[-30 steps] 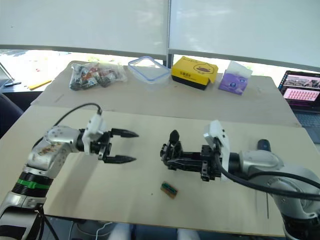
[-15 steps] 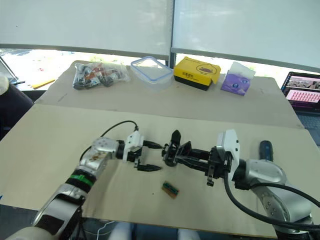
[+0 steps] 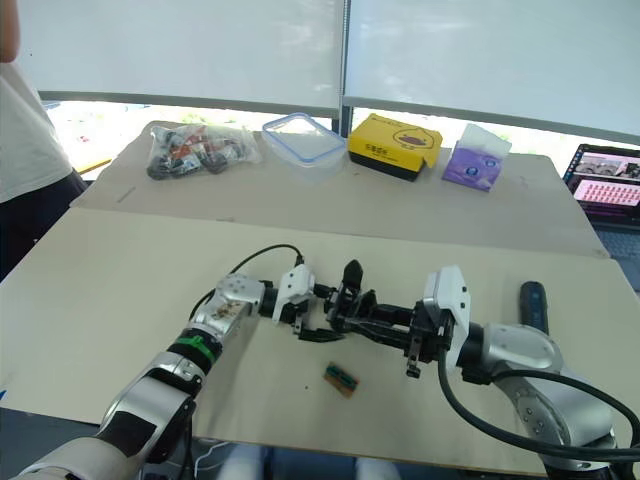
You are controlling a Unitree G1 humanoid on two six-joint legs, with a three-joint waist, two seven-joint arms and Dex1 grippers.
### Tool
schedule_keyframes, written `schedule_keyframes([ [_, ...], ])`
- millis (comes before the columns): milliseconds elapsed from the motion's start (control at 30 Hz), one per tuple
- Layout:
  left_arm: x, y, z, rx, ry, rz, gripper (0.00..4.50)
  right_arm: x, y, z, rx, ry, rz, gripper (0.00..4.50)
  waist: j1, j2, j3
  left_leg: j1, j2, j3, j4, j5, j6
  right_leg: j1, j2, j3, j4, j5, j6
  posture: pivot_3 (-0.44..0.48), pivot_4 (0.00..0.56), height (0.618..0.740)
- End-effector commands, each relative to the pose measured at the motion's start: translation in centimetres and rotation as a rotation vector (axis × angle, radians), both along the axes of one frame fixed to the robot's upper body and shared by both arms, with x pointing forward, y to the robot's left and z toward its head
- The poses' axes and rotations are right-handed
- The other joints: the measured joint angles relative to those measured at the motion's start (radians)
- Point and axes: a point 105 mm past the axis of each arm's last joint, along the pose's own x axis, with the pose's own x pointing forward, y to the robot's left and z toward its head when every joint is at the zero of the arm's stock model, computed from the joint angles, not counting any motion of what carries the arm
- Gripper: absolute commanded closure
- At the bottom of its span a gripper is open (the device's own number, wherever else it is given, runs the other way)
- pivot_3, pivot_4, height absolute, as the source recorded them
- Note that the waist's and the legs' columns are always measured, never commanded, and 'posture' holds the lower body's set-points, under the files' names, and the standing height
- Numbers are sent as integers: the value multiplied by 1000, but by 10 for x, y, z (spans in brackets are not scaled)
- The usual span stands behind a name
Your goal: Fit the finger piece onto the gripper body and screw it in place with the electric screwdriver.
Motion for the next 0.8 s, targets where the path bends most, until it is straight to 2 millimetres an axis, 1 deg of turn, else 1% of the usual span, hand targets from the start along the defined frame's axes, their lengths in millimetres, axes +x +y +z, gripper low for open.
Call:
schedule_keyframes([
  [33, -1, -4, 4, -4, -19, -29, 787, -2, 4, 6, 14, -53, 15, 4117, 0, 0, 0, 0, 0, 0, 0, 0, 0, 0, 0, 0, 0, 0, 0, 0, 150, 740],
  [133, -1, -5, 3, -2, -21, -28, 2196, 1, 8, 4, 10, -54, 28, 4117, 0, 0, 0, 0, 0, 0, 0, 0, 0, 0, 0, 0, 0, 0, 0, 0, 150, 740],
  [233, -2, -6, 2, 2, -25, -27, 2231, 8, 12, 4, 0, -67, 32, 4117, 0, 0, 0, 0, 0, 0, 2, 0, 0, 1, 0, 0, 1, 1, 0, 0, 150, 740],
  [333, -3, -7, 1, 5, -33, -18, 2231, 19, 17, 3, -21, -90, 24, 4117, 0, 1, 0, 0, 0, 0, 3, 0, 0, 1, 0, 0, 1, 1, 0, 0, 150, 740],
  [500, -6, -8, -2, 17, -34, -22, 2231, 34, 23, -3, -70, -103, 12, 4117, 0, 1, 0, 0, 0, 0, 3, 0, 0, 1, 0, 0, 2, 1, 0, 0, 150, 740],
  [700, -7, -6, -3, 30, -39, -13, 2231, 44, 24, -13, -134, -107, -3, 4117, 2, 1, 0, 0, 0, 0, 3, 0, 0, 0, 0, 0, 5, 1, 0, 0, 150, 740],
  [800, -6, -5, -4, 32, -37, -8, 2231, 46, 23, -17, -151, -95, -9, 4117, 2, 1, 0, 0, 0, 0, 4, 0, 0, -1, 0, 0, 7, 0, 0, 0, 150, 740],
])
